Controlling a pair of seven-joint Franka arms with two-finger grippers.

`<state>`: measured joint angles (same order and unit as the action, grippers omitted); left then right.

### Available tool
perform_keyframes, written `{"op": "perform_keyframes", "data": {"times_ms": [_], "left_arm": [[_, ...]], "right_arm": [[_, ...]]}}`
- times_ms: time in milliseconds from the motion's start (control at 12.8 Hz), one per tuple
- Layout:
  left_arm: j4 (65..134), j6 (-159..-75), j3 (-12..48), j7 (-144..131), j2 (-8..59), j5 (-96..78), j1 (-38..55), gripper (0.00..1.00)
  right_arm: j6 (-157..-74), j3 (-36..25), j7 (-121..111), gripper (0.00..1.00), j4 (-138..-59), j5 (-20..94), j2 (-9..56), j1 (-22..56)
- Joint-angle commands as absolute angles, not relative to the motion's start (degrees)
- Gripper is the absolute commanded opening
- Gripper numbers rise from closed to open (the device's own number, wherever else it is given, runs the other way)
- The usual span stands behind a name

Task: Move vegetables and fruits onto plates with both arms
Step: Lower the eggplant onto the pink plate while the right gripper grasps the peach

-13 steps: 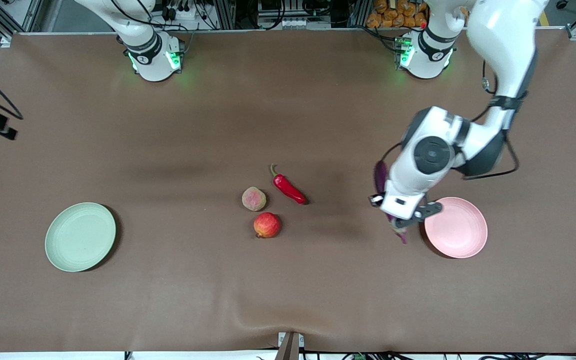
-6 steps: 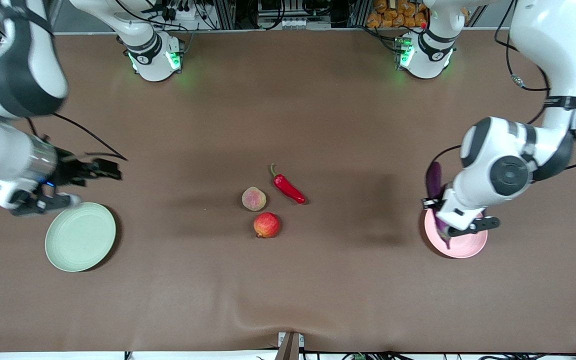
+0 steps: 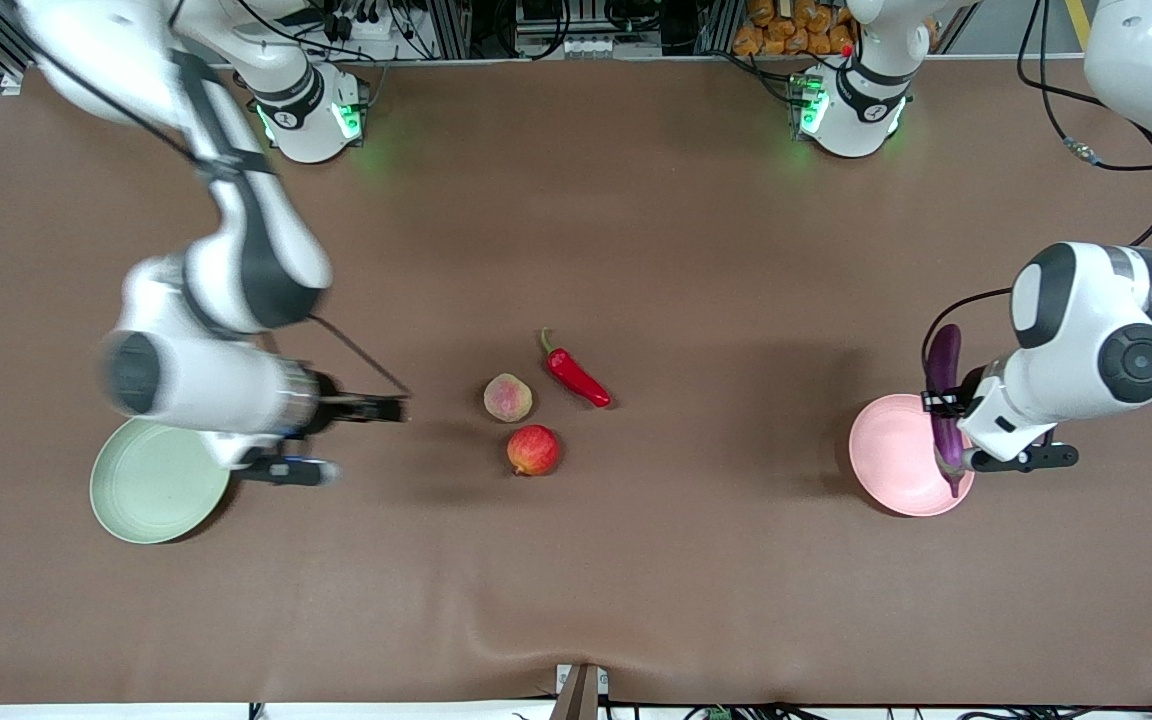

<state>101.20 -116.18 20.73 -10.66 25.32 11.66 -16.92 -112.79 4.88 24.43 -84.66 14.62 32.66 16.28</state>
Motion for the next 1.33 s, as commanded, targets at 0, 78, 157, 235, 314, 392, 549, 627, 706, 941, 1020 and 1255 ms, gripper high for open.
{"op": "perform_keyframes", "data": {"times_ms": [0,78,157,235,314,392,549,627,706,941,1020,1255], "left_arm": [[106.86,-122.06,21.27,-8.18,23.12,12.83,-18.54,0.00],[107.22,-123.21,21.27,-6.78,23.38,13.09,-19.76,0.00],[107.40,-123.92,21.27,-5.03,23.81,13.36,-19.86,0.00],[108.10,-125.06,21.18,-4.66,24.25,13.36,-20.04,0.00],[109.41,-126.46,21.18,-4.66,24.26,13.36,-20.30,0.00],[109.95,-127.69,21.18,-4.57,24.34,13.36,-20.48,0.00],[109.95,-129.54,21.18,-4.22,26.10,14.14,-21.44,0.00],[109.78,-130.86,21.18,-4.31,26.89,15.11,-21.62,0.00],[109.25,-131.83,21.18,-4.31,27.68,15.38,-21.88,0.00],[106.53,-132.98,21.01,-6.50,31.02,14.33,-22.32,0.00],[106.52,-133.15,21.01,-7.11,31.72,14.41,-22.32,0.00],[106.61,-133.24,21.00,-8.25,32.96,14.07,-22.41,0.00]], "right_arm": [[-114.17,4.22,31.89,1.00,-84.19,14.94,35.06,19.86],[-115.30,4.22,32.08,1.00,-85.07,14.94,35.85,21.08],[-118.18,4.22,33.65,1.00,-87.17,14.94,36.38,22.22],[-122.04,4.22,35.92,1.00,-88.84,15.03,37.00,23.54],[-123.65,4.22,38.04,1.00,-89.21,15.03,37.87,24.60],[-124.10,4.22,39.10,1.00,-89.21,15.03,38.75,25.31],[-126.38,4.22,41.03,1.00,-89.21,15.21,39.81,26.45],[-126.91,4.22,41.74,1.00,-89.12,15.21,40.60,27.06],[-127.96,4.22,41.83,1.00,-89.21,15.12,41.30,27.24],[-128.76,4.13,41.92,0.38,-89.21,15.03,42.63,28.39],[-128.67,4.13,42.01,0.20,-89.21,15.03,42.54,28.21],[-126.75,4.13,42.01,0.00,-88.60,15.12,41.93,27.60]]}}
